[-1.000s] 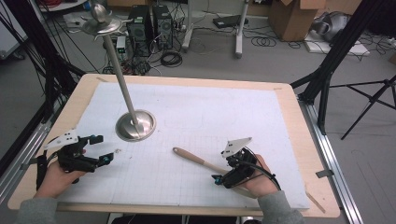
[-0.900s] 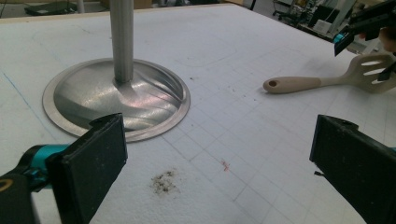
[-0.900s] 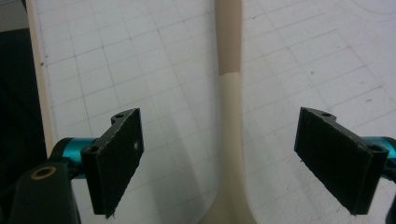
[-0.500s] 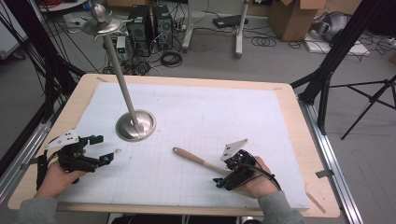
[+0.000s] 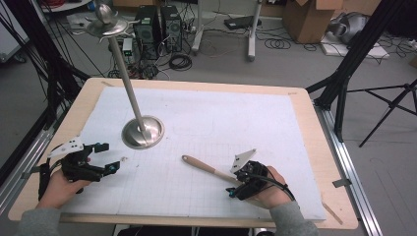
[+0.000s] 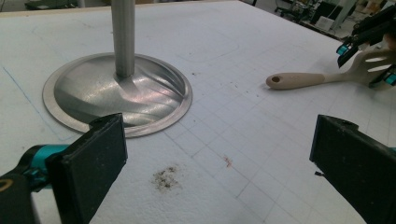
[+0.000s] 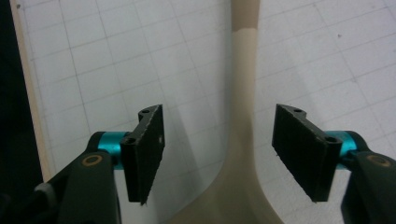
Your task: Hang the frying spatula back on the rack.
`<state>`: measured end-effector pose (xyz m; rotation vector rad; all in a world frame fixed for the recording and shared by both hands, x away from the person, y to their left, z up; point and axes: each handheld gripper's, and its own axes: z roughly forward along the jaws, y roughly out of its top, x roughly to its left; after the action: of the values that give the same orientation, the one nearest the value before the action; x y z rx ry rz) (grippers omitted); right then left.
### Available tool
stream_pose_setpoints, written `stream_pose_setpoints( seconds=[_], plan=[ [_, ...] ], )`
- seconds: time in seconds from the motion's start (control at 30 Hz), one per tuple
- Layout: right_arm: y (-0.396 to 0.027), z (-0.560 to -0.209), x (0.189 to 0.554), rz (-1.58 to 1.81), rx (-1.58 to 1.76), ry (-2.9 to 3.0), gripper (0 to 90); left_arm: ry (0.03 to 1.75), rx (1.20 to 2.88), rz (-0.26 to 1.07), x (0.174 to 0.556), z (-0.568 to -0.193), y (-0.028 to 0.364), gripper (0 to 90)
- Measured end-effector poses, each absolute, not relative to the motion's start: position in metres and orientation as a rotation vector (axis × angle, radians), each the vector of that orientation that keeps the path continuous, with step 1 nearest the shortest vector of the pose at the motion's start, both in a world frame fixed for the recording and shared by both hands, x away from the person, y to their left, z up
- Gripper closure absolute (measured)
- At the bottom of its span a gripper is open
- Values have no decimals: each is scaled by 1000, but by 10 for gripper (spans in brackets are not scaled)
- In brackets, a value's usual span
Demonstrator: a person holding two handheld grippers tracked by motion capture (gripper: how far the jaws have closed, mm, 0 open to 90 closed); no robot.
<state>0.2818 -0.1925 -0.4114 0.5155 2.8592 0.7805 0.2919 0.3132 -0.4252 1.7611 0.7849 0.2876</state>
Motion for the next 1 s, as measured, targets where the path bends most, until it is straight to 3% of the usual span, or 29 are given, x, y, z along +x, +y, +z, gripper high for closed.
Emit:
stream_pose_setpoints(
  seconds=[0.63,1.0],
  plan=[
    [-190,-414,280,655,491,2825,657,791,1765,286,292,-426,315,44],
    [-191,-415,283,651,506,2822,652,797,1765,281,291,-427,315,44]
  ],
)
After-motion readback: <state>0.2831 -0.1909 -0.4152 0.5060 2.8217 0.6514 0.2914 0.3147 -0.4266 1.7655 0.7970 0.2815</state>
